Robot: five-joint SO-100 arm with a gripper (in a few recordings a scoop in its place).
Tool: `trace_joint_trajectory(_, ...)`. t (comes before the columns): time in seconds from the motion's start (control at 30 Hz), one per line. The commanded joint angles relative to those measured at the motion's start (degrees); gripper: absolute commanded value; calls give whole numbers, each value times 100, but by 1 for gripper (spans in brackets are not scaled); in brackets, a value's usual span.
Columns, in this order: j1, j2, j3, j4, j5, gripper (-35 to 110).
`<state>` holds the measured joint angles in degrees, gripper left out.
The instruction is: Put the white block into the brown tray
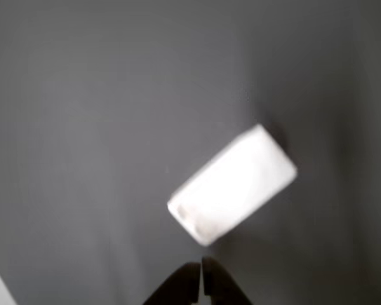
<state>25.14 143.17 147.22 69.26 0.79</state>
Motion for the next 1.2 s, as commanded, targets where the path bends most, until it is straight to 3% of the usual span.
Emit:
trace_joint_trajectory(0.0, 70, -53, -97, -114, -334, 0)
trace_joint_trajectory(0.77, 123, -773, -817, -9, -519, 0)
trace_joint_trajectory(0.97, 272, -817, -835, 0, 879, 0)
trace_joint_trajectory(1.17, 308, -905, -844, 97, 3419, 0)
